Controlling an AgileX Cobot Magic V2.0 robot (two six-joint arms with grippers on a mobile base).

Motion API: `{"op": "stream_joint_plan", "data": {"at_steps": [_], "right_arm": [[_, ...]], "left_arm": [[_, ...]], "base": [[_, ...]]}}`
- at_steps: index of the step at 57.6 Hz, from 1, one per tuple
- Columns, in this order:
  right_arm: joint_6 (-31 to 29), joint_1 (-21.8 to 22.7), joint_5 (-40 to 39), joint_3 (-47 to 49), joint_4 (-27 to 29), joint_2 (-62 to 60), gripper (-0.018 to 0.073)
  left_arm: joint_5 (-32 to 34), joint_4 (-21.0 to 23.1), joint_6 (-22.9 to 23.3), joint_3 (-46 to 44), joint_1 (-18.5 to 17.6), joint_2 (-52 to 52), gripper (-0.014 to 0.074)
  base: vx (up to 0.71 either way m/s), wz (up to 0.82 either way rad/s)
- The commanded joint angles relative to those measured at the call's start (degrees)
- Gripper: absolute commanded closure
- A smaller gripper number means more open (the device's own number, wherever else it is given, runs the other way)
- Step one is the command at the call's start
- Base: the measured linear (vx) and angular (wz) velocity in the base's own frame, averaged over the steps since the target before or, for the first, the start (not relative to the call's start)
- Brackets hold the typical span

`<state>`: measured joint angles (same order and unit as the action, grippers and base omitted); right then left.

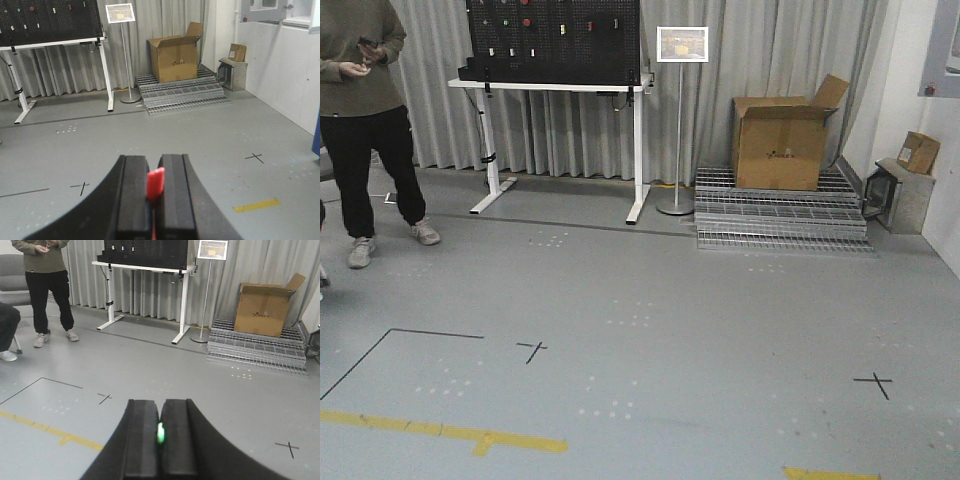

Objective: Sort red and green spoons into left cabinet
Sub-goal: 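Drive away from the bench holding both spoons, then drive to the open white cabinet with the blue tray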

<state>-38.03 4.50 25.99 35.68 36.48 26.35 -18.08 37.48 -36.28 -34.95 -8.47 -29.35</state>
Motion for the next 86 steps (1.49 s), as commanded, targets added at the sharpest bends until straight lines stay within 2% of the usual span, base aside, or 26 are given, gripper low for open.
{"op": "stream_joint_plan", "data": {"at_steps": [1, 86], "right_arm": [[-0.51, 0.26, -3.52, 1.43, 1.26, 0.32, 0.0559], [-0.51, 0.26, -3.51, 1.43, 1.26, 0.32, 0.0559]], "left_arm": [[3.68, 1.33, 0.23, -1.49, -0.02, -0.32, 0.0597], [3.73, 1.33, 0.23, -1.49, -0.02, -0.32, 0.0597]], "base": [[0.64, -0.03], [0.62, -0.07]]}}
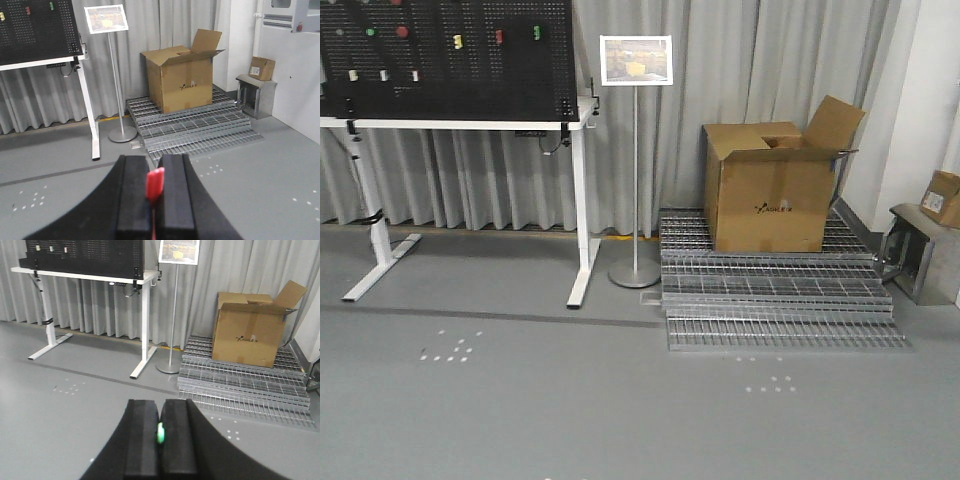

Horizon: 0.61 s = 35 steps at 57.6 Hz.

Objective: Sort red and green spoons into left cabinet
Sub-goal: 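Drive to the open white cabinet with the blue tray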

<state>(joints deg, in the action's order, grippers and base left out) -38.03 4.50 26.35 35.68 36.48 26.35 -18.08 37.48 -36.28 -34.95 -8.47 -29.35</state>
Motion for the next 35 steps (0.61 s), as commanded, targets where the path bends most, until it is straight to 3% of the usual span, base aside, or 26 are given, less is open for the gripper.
{"op": "stream_joint_plan", "data": {"at_steps": [1, 35], "right_arm": [[-0.51, 0.26, -3.87, 1.43, 1.26, 0.32, 0.0559], [-0.51, 0.26, -3.88, 1.43, 1.31, 0.32, 0.0559]], "left_arm": [[3.73, 1.33, 0.23, -1.49, -0.02, -0.32, 0.0597], [3.73, 1.33, 0.23, -1.49, -0.02, -0.32, 0.0597]], "base": [[0.62, -0.13], [0.61, -0.18]]}}
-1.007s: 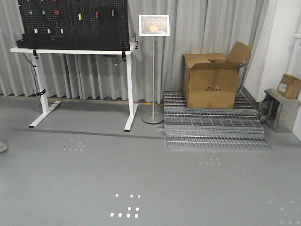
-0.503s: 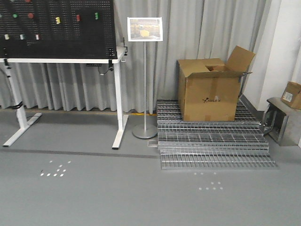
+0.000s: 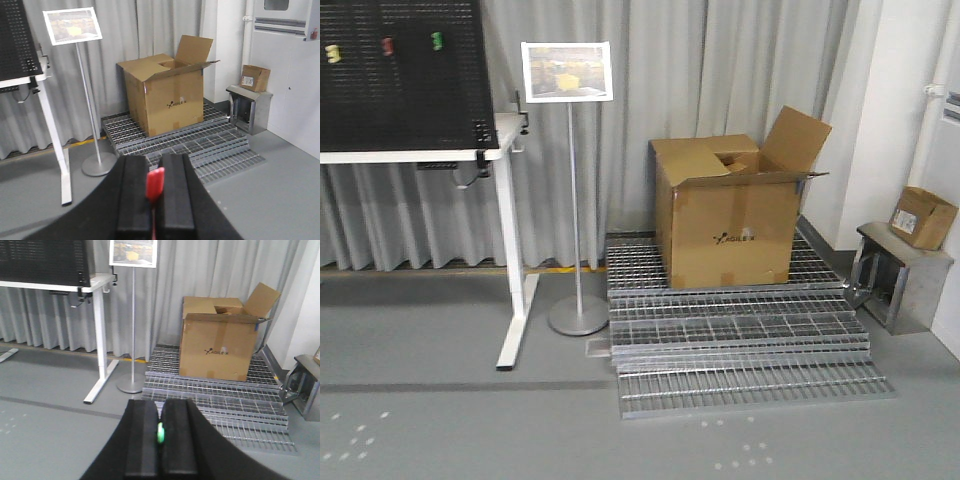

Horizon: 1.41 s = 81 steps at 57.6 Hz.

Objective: Sort red and green spoons into left cabinet
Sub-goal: 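Drive to the open white cabinet with the blue tray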

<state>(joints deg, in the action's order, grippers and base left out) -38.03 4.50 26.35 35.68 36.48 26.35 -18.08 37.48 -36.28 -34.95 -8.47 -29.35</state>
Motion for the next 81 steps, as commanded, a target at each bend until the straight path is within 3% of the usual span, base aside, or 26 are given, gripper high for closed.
{"op": "stream_joint_plan", "data": {"at_steps": [1, 38, 81], "right_arm": [[-0.51, 0.26, -3.88, 1.43, 1.31, 0.32, 0.0559], [-0.51, 0.26, -3.88, 1.43, 1.31, 0.32, 0.0559], [-0.51, 0.26, -3.99, 1.43, 1.31, 0.4, 0.0559]], "left_arm": [[3.73, 1.33, 0.23, -1.49, -0.02, -0.32, 0.0597], [3.73, 1.33, 0.23, -1.49, -0.02, -0.32, 0.0597], [4.16, 1.33, 0.23, -1.49, -0.02, -0.2, 0.0597]], "base": [[0.58, -0.22], [0.57, -0.3], [0.48, -0.62]]}}
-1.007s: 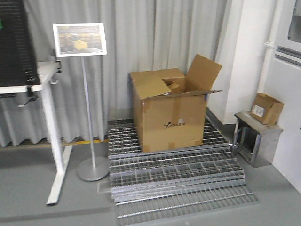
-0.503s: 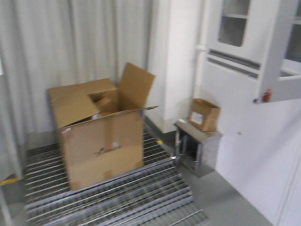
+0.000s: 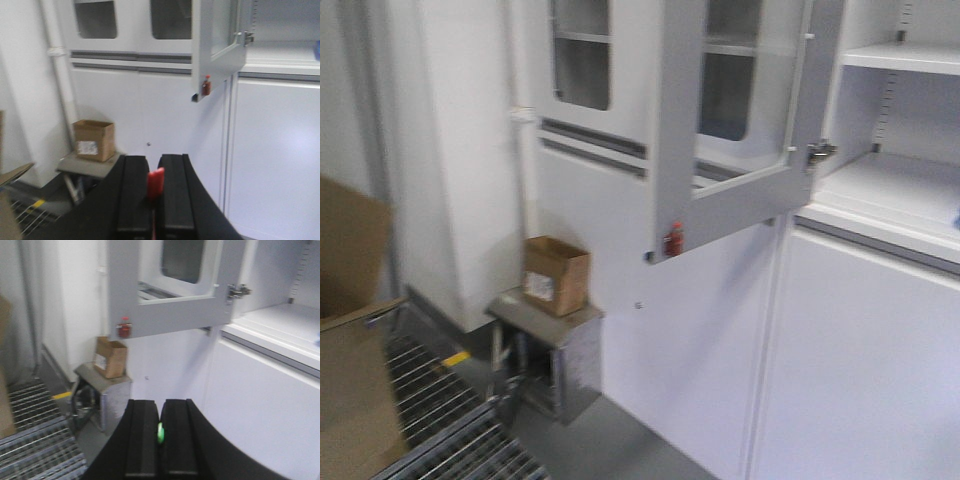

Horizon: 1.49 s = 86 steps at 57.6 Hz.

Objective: Sort red and green spoons into left cabinet
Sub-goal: 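Drive to the open white cabinet with the blue tray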

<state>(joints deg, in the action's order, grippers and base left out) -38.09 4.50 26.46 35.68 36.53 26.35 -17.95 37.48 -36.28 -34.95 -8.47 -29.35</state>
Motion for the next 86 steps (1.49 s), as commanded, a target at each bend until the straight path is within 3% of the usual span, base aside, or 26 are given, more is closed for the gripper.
{"op": "stream_joint_plan", "data": {"at_steps": [1, 49, 86], "right_arm": [[-0.46, 0.26, -3.96, 1.43, 1.26, 0.4, 0.0559], [-0.46, 0.26, -3.99, 1.43, 1.26, 0.4, 0.0559], [-0.46, 0.26, -3.99, 1.43, 1.26, 0.4, 0.0559]], "left_arm": [[3.99, 1.33, 0.23, -1.49, -0.02, -0.2, 0.0597], [3.82, 1.33, 0.23, -1.49, -0.02, -0.31, 0.0597], [3.82, 1.33, 0.23, -1.49, -0.02, -0.31, 0.0597]], "base": [[0.41, -0.6], [0.37, -0.63], [0.35, -0.19]]}}
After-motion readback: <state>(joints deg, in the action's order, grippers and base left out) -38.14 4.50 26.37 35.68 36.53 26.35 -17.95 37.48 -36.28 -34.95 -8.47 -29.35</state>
